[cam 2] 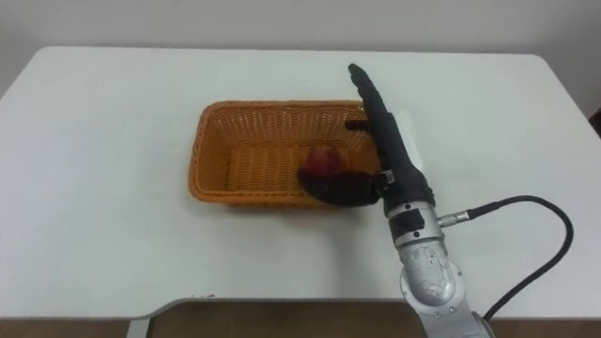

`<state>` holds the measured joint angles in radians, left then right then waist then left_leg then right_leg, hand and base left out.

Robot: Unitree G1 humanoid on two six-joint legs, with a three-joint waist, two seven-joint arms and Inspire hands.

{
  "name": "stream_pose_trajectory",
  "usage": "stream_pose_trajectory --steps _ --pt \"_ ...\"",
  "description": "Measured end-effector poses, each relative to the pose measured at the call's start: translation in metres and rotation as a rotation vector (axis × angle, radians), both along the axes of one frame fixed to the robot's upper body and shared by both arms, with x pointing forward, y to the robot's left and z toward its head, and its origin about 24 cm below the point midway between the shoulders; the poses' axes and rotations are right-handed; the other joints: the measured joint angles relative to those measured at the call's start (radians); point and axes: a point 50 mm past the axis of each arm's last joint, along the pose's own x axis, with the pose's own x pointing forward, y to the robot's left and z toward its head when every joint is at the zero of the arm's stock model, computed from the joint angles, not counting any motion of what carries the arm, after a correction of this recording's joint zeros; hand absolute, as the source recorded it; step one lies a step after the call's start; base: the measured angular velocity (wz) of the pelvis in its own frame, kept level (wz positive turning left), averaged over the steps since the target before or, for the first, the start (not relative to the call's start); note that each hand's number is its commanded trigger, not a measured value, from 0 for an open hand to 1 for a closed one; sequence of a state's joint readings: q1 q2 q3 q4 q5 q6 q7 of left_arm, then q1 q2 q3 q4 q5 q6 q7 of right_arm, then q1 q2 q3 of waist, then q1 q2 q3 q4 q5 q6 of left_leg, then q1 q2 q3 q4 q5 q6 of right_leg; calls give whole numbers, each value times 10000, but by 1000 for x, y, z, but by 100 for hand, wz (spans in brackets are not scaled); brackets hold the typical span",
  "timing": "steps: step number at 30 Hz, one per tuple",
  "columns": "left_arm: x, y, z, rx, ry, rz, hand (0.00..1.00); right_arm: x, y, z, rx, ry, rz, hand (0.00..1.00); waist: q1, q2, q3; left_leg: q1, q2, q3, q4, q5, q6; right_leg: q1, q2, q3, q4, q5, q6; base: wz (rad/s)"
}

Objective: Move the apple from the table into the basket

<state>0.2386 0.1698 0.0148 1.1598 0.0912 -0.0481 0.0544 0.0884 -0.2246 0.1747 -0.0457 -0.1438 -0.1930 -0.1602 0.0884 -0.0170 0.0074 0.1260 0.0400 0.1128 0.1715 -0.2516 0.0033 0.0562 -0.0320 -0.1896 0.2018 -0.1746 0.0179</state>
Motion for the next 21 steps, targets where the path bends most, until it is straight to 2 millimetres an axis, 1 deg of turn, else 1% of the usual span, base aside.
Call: stream_pose_trajectory --steps 4,7,9,10,11,12,13,15,16,18,19,21 --pt "-1 1 0 48 18 26 0 2 -12 4 326 -177 -643 0 -49 -34 -1 8 0 -58 5 0 0 27 -3 -25 -5 0 0 3" --pt "-3 2 0 64 51 65 0 3 -28 10 806 -500 -1589 0 -100 -77 -11 63 2 -67 17 0 0 108 -8 -68 -14 -1 1 2" --pt "-4 4 1 118 57 189 0 6 -43 19 966 -1041 -2532 0 -197 -143 4 48 -1 -40 61 0 0 113 -13 -74 -14 0 0 0" --pt "-5 4 1 136 69 244 0 7 -47 21 1011 -1174 -2764 0 -242 -162 -4 47 1 -36 64 0 0 115 -12 -74 -12 0 1 0" --pt "-8 5 1 161 97 355 0 6 -55 26 1052 -1486 -3263 0 -310 -191 -21 47 1 -24 65 0 0 116 -10 -57 -11 -1 1 0" --pt "-11 6 1 183 129 495 0 4 -65 32 1086 -1905 -3874 0 -328 -207 -30 54 0 -21 66 0 0 119 -9 -38 -9 0 1 0" --pt "-12 6 2 199 156 554 0 3 -70 35 1108 -2137 -4216 0 -333 -219 -38 64 -1 -19 66 0 0 125 -8 -31 -5 -1 0 0" --pt "-19 9 2 308 292 805 0 -4 -92 46 1291 -3050 -5666 0 -398 -258 -70 88 1 -4 74 0 0 149 -7 -37 -7 0 0 0" --pt "-22 9 2 338 342 848 0 -6 -97 48 1353 -3251 -6029 0 -434 -256 -72 98 0 -5 80 0 0 163 -7 -37 -7 0 0 0" --pt "-32 11 3 448 542 1084 0 -14 -115 55 1489 -3979 -7355 0 -656 -263 -92 88 -3 0 80 0 0 147 -8 -37 -9 0 0 0" --pt "-33 11 3 477 575 1122 0 -17 -120 56 1592 -4138 -7729 0 -706 -260 -92 74 -5 -6 81 0 0 135 -9 -39 -8 0 0 0" --pt "-39 13 5 589 655 1380 0 -28 -138 61 2083 -4693 -9155 0 -907 -260 -99 87 -6 -9 84 0 0 128 -11 -36 17 -1 1 0"
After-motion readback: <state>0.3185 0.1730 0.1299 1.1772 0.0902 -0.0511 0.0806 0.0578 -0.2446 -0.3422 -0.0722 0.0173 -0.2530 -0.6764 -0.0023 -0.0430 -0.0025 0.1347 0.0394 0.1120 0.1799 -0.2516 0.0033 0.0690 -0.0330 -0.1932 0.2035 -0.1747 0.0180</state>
